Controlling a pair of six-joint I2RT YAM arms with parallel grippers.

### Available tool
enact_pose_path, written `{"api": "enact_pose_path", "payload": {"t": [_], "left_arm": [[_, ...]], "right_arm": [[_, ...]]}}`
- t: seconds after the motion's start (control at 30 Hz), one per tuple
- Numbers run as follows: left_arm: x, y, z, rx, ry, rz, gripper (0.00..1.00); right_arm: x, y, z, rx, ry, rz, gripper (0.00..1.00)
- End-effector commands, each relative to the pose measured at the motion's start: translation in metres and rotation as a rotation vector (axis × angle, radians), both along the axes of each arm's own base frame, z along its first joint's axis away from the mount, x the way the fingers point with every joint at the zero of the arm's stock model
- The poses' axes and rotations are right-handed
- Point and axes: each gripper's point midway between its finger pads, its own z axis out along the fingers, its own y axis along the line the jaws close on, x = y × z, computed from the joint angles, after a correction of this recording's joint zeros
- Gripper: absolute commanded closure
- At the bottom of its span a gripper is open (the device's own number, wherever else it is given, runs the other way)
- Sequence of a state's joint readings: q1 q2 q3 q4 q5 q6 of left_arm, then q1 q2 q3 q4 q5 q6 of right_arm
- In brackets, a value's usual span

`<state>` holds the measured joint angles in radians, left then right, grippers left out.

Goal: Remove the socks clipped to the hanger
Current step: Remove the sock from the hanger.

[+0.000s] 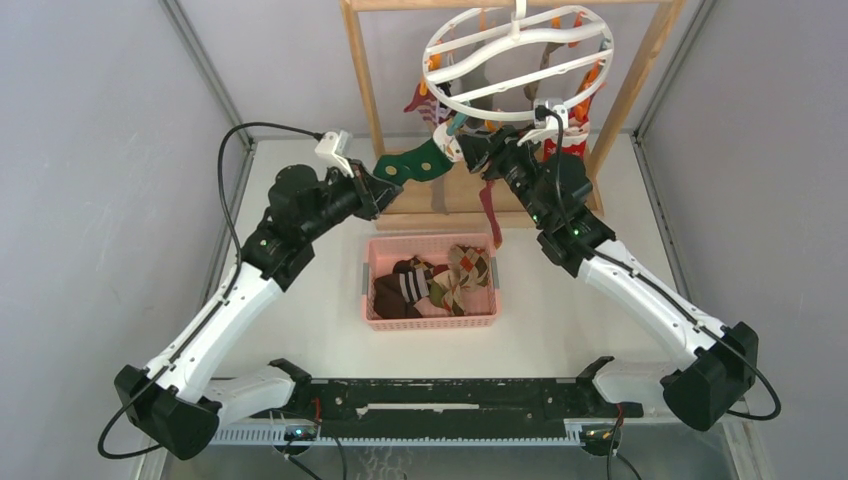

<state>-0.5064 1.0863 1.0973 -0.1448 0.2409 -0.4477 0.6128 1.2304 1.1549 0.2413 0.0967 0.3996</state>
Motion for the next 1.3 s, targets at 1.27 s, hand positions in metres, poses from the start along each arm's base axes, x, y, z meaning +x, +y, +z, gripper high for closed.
{"api": "enact_pose_path", "payload": {"t": [1.27], "left_arm": [[0.064,0.011,0.027,-0.171,0.148,0.002,0.89]], "right_arm": [[-0.008,-0.031,0.002,-0.060,-0.095,0.004,0.48]]}}
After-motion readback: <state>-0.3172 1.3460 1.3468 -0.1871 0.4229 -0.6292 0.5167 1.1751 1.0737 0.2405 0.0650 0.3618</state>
